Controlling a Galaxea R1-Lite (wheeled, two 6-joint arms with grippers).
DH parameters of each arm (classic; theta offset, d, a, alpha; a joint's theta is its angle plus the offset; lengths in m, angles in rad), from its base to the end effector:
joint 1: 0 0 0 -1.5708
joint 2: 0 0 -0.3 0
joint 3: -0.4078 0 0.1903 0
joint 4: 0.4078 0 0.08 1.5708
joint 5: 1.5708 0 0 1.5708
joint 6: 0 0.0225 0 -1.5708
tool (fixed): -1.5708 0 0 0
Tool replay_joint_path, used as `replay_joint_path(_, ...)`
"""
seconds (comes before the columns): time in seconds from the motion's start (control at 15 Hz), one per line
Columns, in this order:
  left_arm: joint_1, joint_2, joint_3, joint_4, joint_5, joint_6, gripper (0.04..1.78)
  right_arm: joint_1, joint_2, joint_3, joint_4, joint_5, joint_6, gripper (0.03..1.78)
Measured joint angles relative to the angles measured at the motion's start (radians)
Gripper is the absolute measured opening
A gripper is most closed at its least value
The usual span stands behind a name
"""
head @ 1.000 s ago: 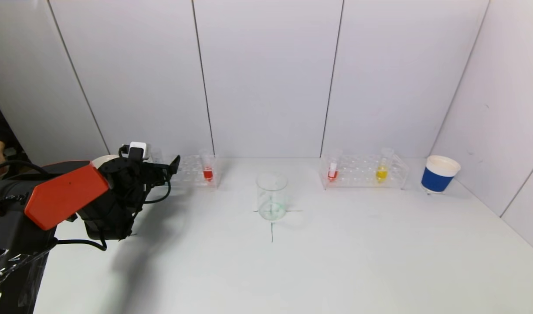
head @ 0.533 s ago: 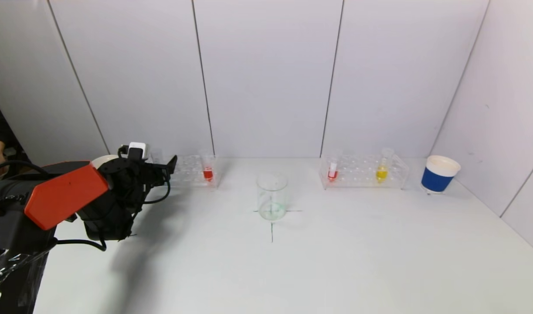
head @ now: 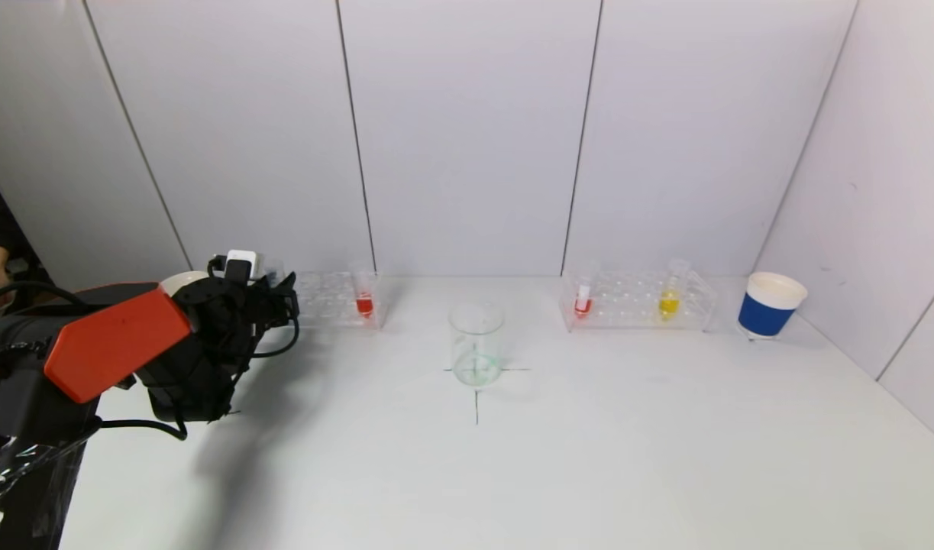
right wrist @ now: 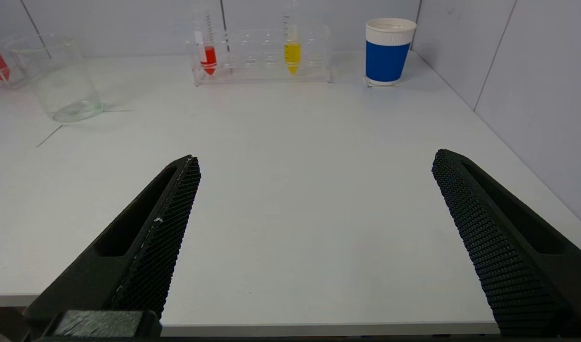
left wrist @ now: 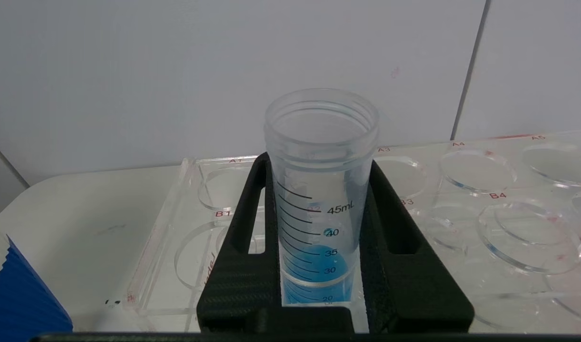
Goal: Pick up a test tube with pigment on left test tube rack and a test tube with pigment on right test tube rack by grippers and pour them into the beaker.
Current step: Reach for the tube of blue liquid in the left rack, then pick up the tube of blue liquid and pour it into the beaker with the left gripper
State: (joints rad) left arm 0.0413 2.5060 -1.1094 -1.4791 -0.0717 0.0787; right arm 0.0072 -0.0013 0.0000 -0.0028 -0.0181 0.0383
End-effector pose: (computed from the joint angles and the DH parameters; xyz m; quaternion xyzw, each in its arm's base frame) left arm 0.4478 0.0169 0.0276 0.0416 -0.0417 -0.0136 0.9982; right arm -0.0229 -0.0006 0.0757 0.0192 -0.0022 -0.0054 0.9998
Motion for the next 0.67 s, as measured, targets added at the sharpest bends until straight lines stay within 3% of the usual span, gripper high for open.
replay_joint_path(0.67,0.0,-0.007,0.003,0.001,0.0,0.0,0.48,0.0,0.0,0.0,0.0,0.0,0.0,1.77)
